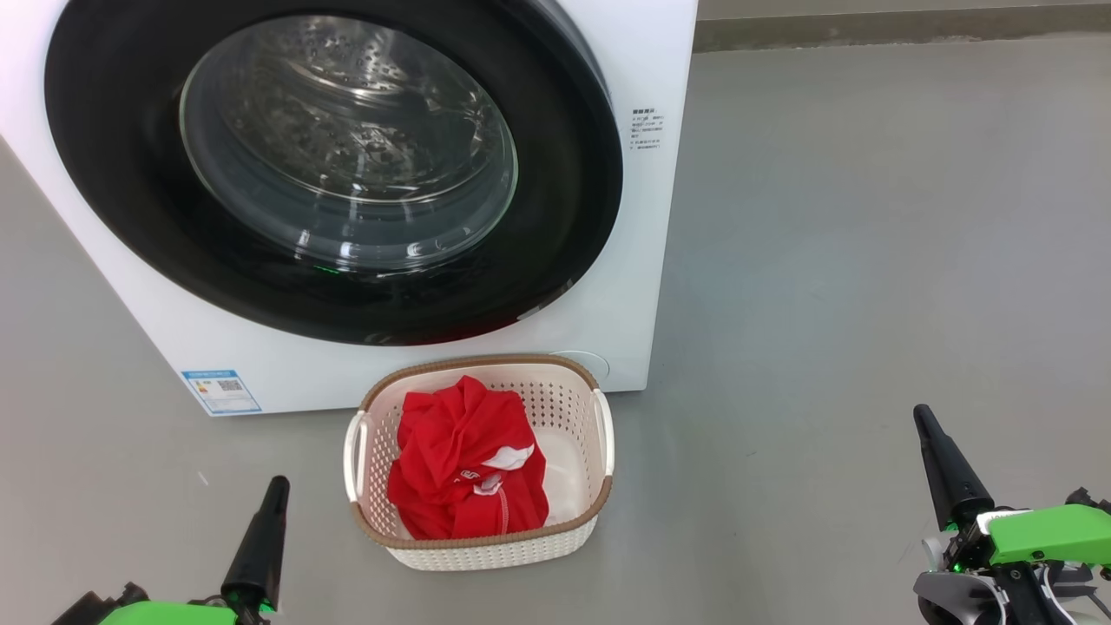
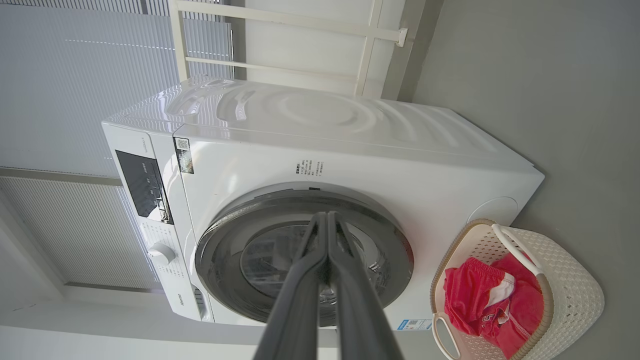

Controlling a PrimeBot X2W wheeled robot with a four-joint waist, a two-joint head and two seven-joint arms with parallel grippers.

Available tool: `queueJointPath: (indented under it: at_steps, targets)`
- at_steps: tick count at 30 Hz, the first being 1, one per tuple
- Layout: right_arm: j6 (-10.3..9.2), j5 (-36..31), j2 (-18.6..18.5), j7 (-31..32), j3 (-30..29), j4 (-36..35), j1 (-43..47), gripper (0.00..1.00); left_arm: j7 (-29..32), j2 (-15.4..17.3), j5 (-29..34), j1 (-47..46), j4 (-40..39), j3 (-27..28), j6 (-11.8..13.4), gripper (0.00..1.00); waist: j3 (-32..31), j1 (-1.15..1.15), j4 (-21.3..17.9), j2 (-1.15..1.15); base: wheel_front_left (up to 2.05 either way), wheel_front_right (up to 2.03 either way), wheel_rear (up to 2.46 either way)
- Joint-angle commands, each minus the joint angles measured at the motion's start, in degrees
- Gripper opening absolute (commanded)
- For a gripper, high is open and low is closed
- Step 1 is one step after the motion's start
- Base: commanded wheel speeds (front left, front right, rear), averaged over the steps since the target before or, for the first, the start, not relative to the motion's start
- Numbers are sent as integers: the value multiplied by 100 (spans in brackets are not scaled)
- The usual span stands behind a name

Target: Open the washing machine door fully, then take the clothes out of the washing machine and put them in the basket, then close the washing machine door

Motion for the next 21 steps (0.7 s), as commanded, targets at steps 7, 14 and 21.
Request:
queueJointPath:
  at_steps: [7, 14, 21]
  targets:
    - [3, -10, -52, 41, 89, -140, -260, 0, 34, 88, -41, -225, -115, 201, -41, 0, 0, 0, 0, 0, 0, 0, 0]
    - [3, -19, -45, 50, 79, -140, -260, 0, 34, 88, -41, -225, -116, 201, -41, 0, 0, 0, 0, 0, 0, 0, 0]
    - [3, -26, -39, 56, 70, -139, -261, 0, 33, 88, -41, -225, -116, 201, -41, 0, 0, 0, 0, 0, 0, 0, 0]
